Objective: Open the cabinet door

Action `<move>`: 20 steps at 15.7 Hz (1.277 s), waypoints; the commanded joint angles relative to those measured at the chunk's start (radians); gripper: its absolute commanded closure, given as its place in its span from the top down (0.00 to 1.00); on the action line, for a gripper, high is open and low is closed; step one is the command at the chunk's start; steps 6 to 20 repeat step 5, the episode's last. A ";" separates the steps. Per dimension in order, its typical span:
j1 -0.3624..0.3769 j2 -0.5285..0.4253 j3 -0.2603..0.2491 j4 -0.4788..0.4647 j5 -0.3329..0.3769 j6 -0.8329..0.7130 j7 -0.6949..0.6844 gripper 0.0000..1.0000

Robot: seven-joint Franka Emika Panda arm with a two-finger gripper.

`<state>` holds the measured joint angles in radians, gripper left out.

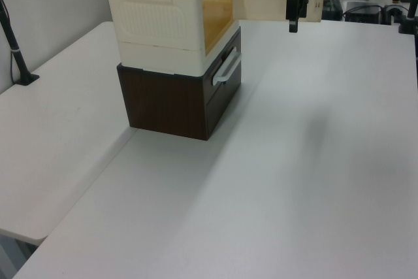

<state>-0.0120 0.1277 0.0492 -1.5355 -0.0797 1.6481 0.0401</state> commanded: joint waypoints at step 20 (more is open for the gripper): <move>0.001 -0.043 -0.003 -0.044 0.003 0.001 0.032 1.00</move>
